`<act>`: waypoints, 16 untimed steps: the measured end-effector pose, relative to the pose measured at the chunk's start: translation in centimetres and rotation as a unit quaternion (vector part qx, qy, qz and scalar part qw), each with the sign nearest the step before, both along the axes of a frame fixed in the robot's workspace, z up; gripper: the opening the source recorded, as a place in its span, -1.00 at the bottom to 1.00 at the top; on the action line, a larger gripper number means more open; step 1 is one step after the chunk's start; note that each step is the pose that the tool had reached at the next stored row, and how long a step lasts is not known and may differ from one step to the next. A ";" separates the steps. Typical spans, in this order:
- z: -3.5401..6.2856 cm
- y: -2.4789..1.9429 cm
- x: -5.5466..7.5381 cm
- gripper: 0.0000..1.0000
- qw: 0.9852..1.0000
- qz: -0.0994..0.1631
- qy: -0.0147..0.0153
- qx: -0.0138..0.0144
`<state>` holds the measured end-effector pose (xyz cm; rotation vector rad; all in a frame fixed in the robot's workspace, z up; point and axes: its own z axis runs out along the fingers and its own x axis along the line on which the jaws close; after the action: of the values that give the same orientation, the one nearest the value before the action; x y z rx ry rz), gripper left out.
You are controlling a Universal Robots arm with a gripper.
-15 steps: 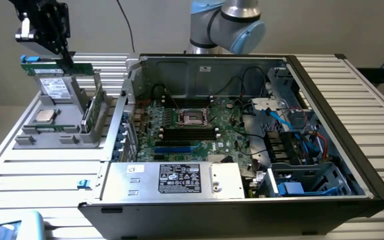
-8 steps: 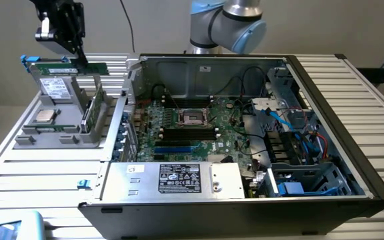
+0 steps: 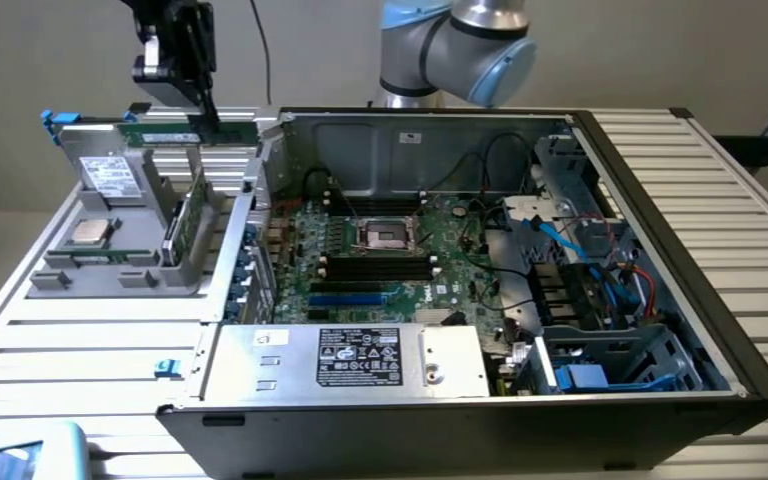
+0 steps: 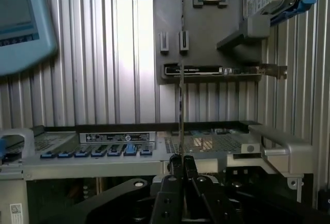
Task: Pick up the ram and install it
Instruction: 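Pick up the ram and move it above insertion slot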
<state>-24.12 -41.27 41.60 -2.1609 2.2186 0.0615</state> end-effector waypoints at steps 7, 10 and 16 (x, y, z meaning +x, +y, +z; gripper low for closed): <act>-0.02 0.00 3.2 -0.74 1.000 0.000 0.000 0.000; -0.06 0.00 4.5 -0.74 1.000 0.000 0.000 0.000; -0.11 0.00 7.3 -0.74 1.000 0.000 0.000 0.000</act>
<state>-16.84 -41.27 41.49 -2.1621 2.2180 0.0628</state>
